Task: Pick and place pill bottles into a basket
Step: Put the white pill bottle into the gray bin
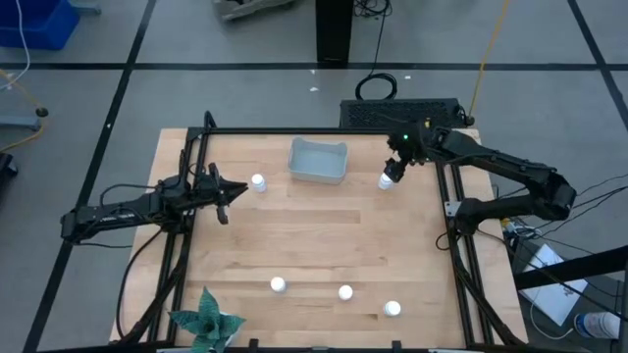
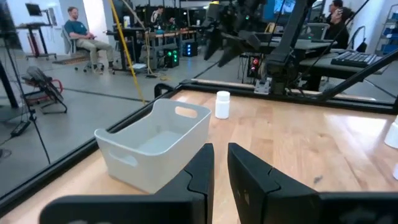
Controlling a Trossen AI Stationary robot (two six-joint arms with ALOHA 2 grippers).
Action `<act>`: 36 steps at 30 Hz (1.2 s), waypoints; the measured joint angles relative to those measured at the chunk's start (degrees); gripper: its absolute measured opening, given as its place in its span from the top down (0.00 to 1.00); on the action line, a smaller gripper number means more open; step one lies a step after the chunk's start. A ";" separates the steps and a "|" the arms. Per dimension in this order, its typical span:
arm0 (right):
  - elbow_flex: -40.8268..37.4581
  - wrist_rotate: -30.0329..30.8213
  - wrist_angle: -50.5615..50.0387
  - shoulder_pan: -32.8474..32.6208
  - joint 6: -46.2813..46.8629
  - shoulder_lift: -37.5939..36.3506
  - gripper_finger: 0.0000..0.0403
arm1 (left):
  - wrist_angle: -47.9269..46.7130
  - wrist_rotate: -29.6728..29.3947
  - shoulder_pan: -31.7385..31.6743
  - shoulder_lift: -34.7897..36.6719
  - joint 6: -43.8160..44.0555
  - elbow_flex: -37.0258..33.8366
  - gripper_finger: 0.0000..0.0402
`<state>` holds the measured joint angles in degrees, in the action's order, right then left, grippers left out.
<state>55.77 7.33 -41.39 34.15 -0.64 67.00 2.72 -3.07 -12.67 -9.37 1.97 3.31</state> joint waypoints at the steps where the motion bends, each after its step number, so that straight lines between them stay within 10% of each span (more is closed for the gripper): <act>1: -0.48 0.00 0.04 -0.03 -0.03 0.34 0.27 | -0.20 0.00 -0.28 -0.02 0.08 0.00 0.87; 36: -2.83 -2.73 -1.98 -6.14 9.23 1.51 0.23 | -1.51 0.24 -2.05 -0.01 2.85 0.00 0.87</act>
<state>52.94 4.60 -43.36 28.01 8.59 68.51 1.21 -2.83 -14.72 -9.37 4.82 3.31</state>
